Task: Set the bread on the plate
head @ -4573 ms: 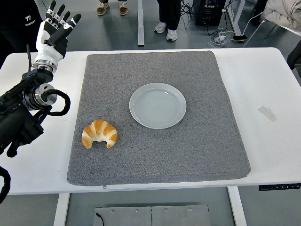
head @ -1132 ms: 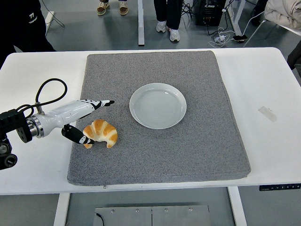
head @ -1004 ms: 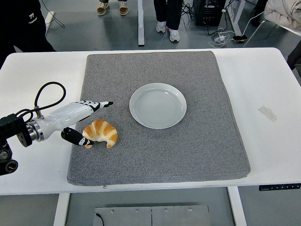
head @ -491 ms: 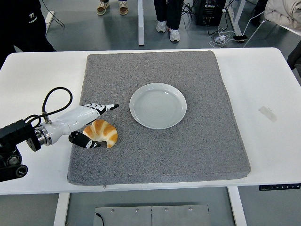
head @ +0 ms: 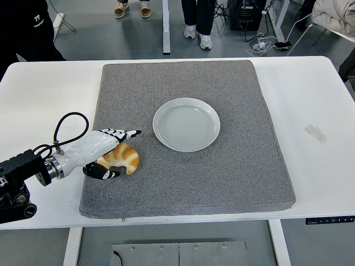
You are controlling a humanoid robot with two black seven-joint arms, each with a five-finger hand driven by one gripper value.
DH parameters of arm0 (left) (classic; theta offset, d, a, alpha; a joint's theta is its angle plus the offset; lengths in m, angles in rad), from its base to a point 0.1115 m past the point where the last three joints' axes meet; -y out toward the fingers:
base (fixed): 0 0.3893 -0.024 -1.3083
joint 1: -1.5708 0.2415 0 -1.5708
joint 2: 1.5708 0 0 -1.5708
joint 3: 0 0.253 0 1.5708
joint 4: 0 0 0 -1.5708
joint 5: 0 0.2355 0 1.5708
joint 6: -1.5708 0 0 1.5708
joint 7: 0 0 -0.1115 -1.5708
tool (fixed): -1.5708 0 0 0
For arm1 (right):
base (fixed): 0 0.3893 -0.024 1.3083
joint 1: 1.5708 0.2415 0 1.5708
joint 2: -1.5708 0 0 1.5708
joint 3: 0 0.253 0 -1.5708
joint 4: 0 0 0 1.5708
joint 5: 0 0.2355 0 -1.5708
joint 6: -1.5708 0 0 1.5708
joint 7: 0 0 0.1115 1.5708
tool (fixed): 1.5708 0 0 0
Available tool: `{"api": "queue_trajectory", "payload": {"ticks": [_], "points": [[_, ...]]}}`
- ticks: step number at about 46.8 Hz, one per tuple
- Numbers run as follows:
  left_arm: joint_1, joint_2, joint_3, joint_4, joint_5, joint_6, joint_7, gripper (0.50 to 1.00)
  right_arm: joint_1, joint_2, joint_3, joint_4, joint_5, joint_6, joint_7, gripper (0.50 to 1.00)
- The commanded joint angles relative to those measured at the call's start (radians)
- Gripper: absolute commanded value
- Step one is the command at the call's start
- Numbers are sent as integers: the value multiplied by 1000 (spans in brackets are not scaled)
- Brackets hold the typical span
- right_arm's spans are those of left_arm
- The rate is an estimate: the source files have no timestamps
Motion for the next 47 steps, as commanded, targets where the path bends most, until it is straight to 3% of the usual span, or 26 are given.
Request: {"api": "queue_trajectory", "payload": {"ticks": [1, 4, 6, 12, 26, 31, 34, 47], "points": [[4, -7, 1, 11, 0, 0, -1, 848, 0, 0, -1, 0, 0, -1, 0, 1000], [4, -10, 1, 14, 0, 0, -9, 775, 2, 0, 0, 0, 0, 0, 0, 1000], [4, -10, -1, 16, -3, 0, -22, 754, 0, 0, 0, 0, 0, -1, 0, 1000], [3, -7, -5, 17, -12, 0, -47, 730, 0, 0, -1, 0, 0, -1, 0, 1000], [3, -7, -4, 17, -14, 0, -48, 669, 0, 0, 0, 0, 0, 0, 0, 1000], [3, -5, -2, 17, -12, 0, -52, 584, 2, 0, 0, 0, 0, -1, 0, 1000], [1, -2, -2, 17, -12, 0, -55, 503, 0, 0, 0, 0, 0, 0, 0, 1000], [-11, 9, -39, 17, -15, 0, -56, 500, 0, 0, 0, 0, 0, 0, 0, 1000]]}}
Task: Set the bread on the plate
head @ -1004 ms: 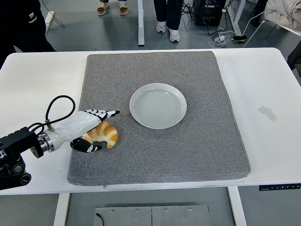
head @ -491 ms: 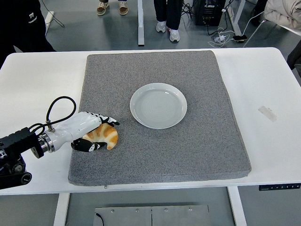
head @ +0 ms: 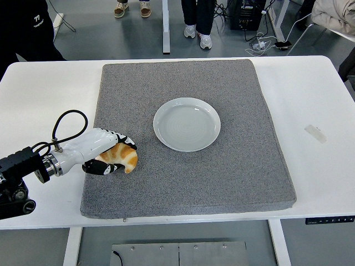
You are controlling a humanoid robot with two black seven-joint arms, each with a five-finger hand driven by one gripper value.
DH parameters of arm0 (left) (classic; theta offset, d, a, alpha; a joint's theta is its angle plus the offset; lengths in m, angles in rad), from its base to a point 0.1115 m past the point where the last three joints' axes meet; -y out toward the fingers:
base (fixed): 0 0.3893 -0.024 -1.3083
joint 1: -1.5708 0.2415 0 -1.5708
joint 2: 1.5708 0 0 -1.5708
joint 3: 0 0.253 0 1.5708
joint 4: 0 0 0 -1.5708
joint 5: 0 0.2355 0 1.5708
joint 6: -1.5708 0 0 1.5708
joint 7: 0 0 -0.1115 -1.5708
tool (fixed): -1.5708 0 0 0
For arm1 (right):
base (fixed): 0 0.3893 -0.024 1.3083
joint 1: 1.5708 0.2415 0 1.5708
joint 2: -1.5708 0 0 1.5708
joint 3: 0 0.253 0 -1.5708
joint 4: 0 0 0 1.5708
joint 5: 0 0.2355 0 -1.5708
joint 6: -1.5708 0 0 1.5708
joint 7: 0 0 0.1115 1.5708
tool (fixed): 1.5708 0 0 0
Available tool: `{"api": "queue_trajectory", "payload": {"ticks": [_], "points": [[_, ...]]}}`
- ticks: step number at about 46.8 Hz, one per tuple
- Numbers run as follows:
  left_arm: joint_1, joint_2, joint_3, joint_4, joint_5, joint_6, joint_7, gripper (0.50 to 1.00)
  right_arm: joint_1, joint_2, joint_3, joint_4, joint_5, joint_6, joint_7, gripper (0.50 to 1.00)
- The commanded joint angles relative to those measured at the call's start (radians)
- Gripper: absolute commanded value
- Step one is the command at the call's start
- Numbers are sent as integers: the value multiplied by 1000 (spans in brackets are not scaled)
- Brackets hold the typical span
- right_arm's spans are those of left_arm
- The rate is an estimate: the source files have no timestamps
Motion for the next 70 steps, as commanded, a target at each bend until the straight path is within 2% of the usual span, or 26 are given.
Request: {"api": "queue_trajectory", "payload": {"ticks": [1, 8, 14, 25, 38, 45, 56, 70], "points": [[-2, 1, -24, 0, -3, 0, 0, 500, -1, 0, 1, 0, 0, 1, 0, 1000], [-5, 18, -62, 0, -3, 0, 0, 500, -1, 0, 1, 0, 0, -1, 0, 1000], [-49, 20, -71, 9, -6, 0, 0, 500, -1, 0, 1, 0, 0, -1, 0, 1000], [-98, 2, -119, 95, -12, 0, 5, 500, -1, 0, -1, 0, 0, -1, 0, 1000], [-126, -147, -139, 201, -32, 0, 11, 500, -1, 0, 1, 0, 0, 1, 0, 1000], [-127, -204, -139, 228, -32, 0, 11, 500, -1, 0, 1, 0, 0, -1, 0, 1000], [-115, -348, -137, 391, -33, 0, 9, 500, -1, 0, 1, 0, 0, -1, 0, 1000], [-92, -449, -131, 472, -33, 0, 6, 500, -1, 0, -1, 0, 0, 1, 0, 1000]]}}
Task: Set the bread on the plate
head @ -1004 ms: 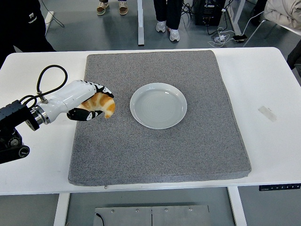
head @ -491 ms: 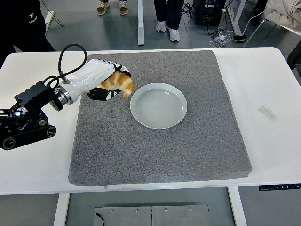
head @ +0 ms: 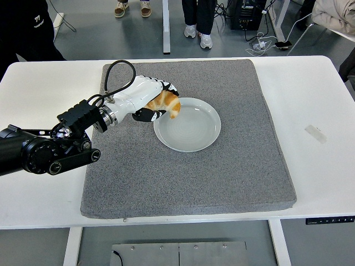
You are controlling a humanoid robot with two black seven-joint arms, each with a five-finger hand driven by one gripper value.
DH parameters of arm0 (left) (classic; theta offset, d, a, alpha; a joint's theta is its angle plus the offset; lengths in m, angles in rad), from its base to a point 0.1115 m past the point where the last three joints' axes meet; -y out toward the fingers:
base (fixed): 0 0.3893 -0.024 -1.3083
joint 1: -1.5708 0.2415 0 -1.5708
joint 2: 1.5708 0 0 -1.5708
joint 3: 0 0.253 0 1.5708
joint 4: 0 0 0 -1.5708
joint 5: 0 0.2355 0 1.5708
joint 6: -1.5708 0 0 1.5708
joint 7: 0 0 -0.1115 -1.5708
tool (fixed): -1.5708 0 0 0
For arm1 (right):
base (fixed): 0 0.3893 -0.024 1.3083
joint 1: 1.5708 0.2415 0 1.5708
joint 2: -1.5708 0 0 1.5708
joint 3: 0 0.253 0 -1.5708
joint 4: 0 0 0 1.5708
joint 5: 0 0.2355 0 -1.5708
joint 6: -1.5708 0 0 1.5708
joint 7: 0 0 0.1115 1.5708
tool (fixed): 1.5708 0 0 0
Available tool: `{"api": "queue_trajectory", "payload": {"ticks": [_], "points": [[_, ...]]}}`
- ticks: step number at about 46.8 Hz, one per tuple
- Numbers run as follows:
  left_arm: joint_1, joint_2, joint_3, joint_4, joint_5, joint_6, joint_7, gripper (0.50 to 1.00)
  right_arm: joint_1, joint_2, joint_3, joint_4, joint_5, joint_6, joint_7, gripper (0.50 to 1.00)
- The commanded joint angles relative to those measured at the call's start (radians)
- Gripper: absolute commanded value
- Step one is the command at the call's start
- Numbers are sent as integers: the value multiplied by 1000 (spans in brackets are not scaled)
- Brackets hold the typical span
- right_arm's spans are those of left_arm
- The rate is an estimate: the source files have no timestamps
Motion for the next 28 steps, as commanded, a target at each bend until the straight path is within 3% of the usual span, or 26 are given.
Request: {"api": "queue_trajectory", "payload": {"ticks": [1, 28], "points": [[9, -27, 4, 26, 0, 0, -2, 500, 0, 0, 0, 0, 0, -1, 0, 1000], [52, -122, 5, 81, 0, 0, -26, 500, 0, 0, -1, 0, 0, -1, 0, 1000]]}}
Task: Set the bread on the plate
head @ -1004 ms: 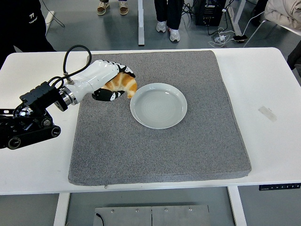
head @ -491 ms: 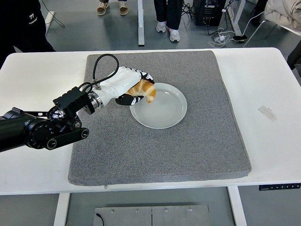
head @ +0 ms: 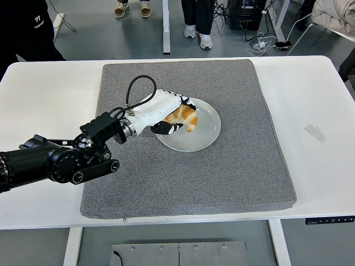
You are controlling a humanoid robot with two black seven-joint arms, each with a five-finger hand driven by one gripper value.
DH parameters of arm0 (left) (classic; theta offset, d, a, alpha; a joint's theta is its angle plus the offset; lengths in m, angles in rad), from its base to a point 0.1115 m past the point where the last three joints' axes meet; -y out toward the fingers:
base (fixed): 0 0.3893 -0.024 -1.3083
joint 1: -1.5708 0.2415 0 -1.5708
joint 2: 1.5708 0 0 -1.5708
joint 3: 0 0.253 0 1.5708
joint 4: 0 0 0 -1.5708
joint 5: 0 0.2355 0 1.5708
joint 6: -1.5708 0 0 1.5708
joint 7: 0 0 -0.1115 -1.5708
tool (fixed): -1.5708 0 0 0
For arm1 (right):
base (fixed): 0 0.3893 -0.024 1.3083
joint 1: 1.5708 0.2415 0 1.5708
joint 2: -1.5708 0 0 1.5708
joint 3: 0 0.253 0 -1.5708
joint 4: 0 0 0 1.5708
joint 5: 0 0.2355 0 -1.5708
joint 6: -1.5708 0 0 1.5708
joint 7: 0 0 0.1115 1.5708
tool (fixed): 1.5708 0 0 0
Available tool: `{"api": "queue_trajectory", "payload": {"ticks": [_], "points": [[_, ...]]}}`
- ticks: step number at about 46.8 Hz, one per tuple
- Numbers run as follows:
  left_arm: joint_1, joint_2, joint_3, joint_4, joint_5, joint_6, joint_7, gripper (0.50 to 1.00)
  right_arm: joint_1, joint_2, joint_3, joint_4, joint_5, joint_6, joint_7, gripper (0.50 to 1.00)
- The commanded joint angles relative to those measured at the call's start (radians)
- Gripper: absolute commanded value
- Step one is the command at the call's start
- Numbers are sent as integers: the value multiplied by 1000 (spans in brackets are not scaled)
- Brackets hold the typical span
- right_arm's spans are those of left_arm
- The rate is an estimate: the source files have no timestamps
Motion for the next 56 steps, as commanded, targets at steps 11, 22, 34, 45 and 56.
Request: {"api": "queue_trajectory", "payload": {"ticks": [11, 22, 34, 45, 56], "points": [[19, -18, 10, 45, 0, -13, -2, 500, -1, 0, 1, 0, 0, 1, 0, 1000], [33, -26, 10, 56, 0, -14, -4, 500, -1, 0, -1, 0, 0, 1, 0, 1000], [42, -35, 8, 70, -1, -14, -4, 500, -1, 0, -1, 0, 0, 0, 0, 1000], [52, -47, 6, 90, -32, -14, -4, 500, -1, 0, 1, 0, 0, 0, 0, 1000], [55, -47, 0, 90, -58, -14, -4, 690, -1, 0, 1, 0, 0, 1, 0, 1000]]}}
